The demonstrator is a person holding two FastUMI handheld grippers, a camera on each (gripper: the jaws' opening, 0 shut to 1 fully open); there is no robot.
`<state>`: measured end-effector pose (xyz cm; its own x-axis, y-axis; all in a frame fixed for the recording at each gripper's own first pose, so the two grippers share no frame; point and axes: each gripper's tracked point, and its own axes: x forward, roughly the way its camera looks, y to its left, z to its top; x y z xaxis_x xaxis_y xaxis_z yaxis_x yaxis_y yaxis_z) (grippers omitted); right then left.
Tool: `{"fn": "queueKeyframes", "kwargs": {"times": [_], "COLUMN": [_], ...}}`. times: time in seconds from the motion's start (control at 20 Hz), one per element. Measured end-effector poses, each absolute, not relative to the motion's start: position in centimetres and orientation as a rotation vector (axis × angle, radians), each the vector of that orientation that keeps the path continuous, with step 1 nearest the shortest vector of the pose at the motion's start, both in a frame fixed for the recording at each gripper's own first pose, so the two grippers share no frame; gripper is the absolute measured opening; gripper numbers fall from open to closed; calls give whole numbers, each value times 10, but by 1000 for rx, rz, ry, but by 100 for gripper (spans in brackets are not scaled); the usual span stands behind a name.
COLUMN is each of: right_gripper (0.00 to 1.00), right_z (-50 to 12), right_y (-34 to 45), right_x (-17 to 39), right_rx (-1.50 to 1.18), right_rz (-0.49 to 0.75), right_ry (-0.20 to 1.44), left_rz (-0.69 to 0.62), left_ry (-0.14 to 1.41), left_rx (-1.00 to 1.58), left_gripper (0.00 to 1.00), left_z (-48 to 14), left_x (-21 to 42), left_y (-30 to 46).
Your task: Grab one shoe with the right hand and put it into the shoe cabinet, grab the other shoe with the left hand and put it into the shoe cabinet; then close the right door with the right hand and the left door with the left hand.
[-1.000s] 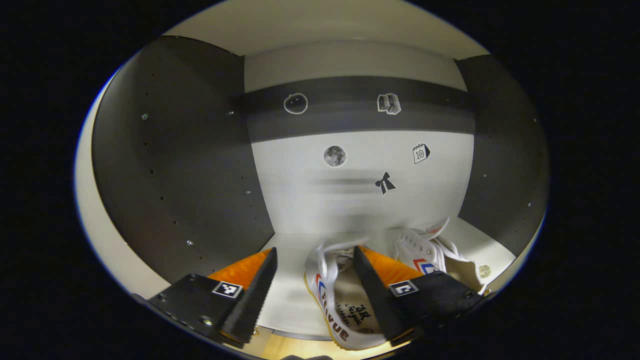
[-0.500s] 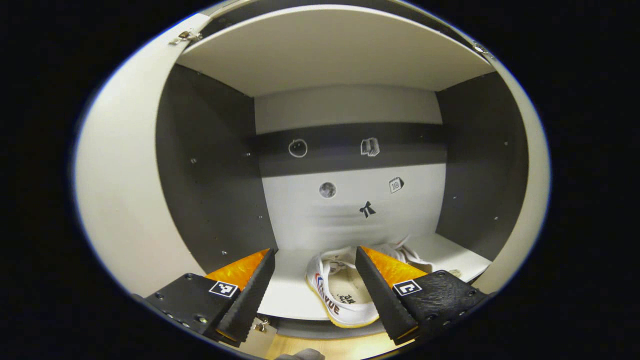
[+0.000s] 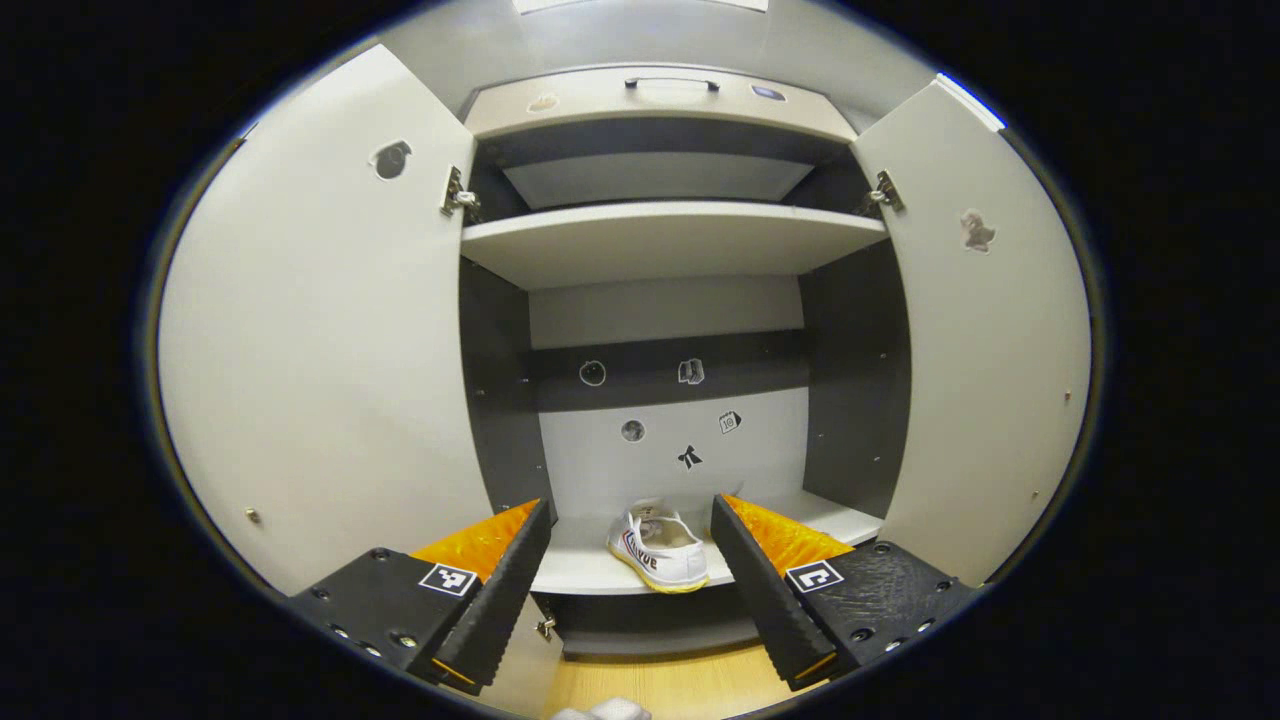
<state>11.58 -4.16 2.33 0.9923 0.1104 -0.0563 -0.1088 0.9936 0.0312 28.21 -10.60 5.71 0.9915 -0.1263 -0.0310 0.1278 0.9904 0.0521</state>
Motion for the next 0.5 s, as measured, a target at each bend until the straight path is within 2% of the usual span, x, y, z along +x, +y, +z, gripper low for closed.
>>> {"fn": "queueKeyframes", "kwargs": {"times": [0.05,0.1,0.5], "right_gripper": [100,100,100], "right_z": [27,30,31], "right_y": [-42,-44,-68], "right_x": [112,106,57], "right_rx": [31,33,37], "right_rz": [98,83,-47], "right_ry": [48,42,17], "left_rz": [-133,-131,-145], "left_ry": [11,2,11], "left_rx": [55,61,34], "left_gripper": [100,96,96], "left_z": [61,64,35], "left_x": [266,249,123], "left_y": [-101,-94,-54]}}
